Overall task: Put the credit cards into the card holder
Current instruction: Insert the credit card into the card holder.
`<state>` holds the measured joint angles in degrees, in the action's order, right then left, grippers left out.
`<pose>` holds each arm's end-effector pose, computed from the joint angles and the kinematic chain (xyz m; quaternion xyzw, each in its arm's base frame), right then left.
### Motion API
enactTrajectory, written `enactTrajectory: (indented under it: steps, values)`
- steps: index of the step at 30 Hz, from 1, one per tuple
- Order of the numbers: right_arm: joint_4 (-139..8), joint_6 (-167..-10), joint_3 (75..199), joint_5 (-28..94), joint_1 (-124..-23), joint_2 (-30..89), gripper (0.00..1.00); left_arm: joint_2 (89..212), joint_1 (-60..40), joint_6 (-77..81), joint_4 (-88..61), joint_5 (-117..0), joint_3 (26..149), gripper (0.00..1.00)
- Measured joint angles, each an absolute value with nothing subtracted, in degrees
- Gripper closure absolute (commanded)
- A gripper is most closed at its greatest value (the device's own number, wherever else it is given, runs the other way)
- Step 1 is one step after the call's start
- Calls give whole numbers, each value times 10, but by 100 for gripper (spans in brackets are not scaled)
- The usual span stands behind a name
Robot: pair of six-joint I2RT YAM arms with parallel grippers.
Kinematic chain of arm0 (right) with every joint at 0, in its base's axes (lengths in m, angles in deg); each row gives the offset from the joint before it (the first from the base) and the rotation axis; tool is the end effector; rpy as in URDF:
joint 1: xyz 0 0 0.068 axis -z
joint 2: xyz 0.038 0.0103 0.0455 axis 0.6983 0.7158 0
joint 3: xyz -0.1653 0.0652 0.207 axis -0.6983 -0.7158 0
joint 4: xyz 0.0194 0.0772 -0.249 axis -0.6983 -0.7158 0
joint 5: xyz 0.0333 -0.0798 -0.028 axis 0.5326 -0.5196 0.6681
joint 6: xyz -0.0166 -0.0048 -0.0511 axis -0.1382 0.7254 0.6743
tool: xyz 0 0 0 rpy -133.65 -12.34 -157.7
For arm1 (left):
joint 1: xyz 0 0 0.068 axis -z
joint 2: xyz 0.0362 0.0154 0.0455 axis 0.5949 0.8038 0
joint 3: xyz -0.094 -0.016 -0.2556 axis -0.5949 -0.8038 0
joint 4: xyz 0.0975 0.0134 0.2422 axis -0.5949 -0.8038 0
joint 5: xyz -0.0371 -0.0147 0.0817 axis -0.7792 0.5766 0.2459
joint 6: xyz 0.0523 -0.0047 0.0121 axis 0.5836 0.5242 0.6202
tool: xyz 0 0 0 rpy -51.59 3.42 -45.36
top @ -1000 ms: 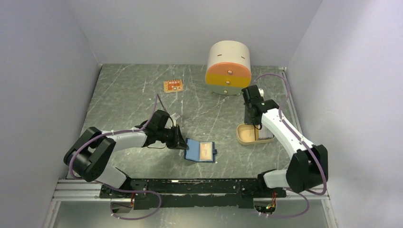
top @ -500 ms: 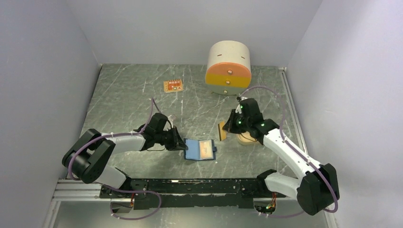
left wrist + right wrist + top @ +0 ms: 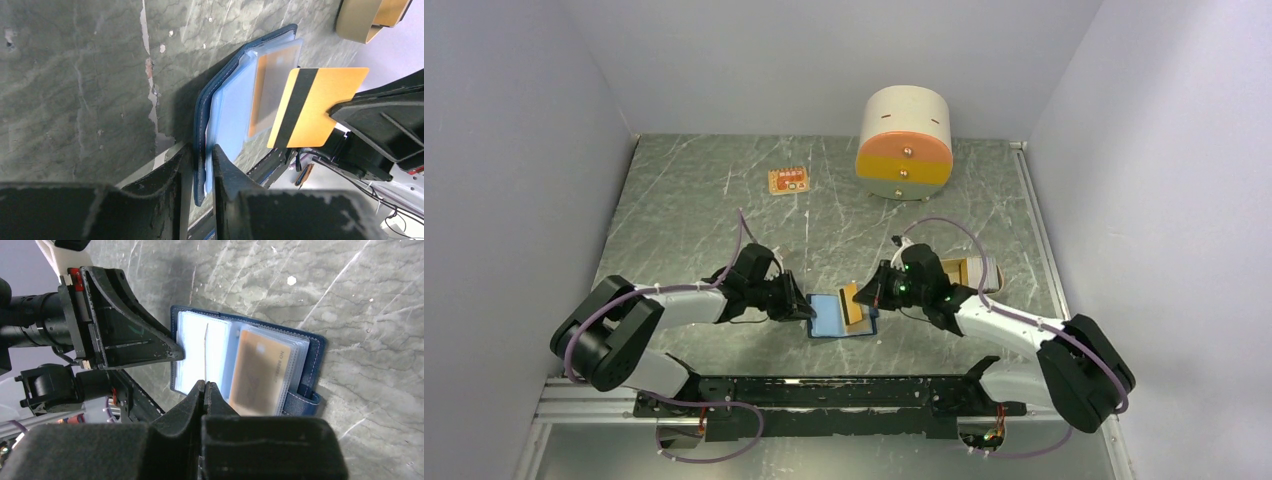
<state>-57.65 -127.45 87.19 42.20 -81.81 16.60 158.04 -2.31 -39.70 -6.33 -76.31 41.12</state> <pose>0.1775 0.1498 0.1760 -0.0050 0.8803 0.4020 0.2519 0.1908 -0.1485 0.1248 -0.0724 0.9087 -0.3965 0.1087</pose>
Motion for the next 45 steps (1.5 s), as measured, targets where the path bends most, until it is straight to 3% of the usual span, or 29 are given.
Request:
enactTrajectory:
  steps: [2, 4, 6, 27, 45]
  values:
    - [-550, -1284, 858, 422, -821, 173, 100, 1580, -23, -397, -63, -762, 410, 77]
    - [-518, -1294, 841, 422, -822, 180, 100, 1580, -23, -397, -63, -762, 409, 86]
    - [-490, -1303, 828, 423, -822, 188, 100, 1580, -23, -397, -63, -762, 409, 89]
    - [-331, -1365, 753, 409, -827, 240, 100, 1579, -23, -399, -46, -761, 390, 88]
    - [-280, -1399, 730, 397, -845, 261, 100, 1576, -23, -401, -37, -762, 384, 88]
